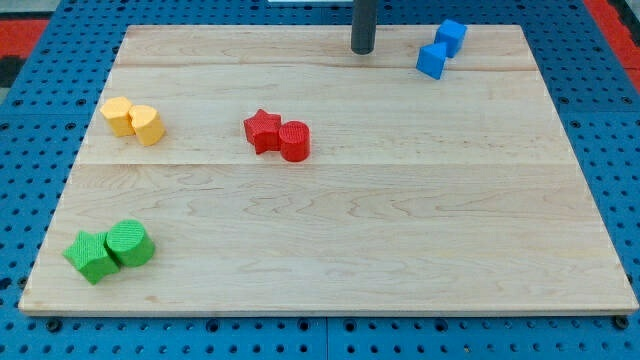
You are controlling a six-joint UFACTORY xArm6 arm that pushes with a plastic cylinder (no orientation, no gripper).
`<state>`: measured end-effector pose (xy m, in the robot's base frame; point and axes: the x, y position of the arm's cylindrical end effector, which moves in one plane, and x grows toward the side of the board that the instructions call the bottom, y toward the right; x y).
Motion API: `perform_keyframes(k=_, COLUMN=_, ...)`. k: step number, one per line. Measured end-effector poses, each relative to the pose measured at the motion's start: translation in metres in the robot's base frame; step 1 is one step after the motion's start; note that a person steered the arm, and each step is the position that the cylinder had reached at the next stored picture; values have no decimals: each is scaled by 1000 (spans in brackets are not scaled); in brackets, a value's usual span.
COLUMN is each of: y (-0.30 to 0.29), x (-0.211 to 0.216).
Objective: Move the arm to the top right
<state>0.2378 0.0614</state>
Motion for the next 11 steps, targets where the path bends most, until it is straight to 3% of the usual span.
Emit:
perform_keyframes(k=2, y=4, x=1)
perform_keyframes(k=4, y=9, x=40)
perform_keyframes(k=5, y=9, x=40)
perform_keyframes(k=6, y=32, x=62)
perform_keyframes(k=7, y=100, x=104)
perform_keyframes(k=8, y=163, x=56)
perform_keyframes(k=9, y=204, x=-20)
perform_keyframes(k=10, y=213, x=-47)
perform_keyframes(k=11, y=176, x=-46)
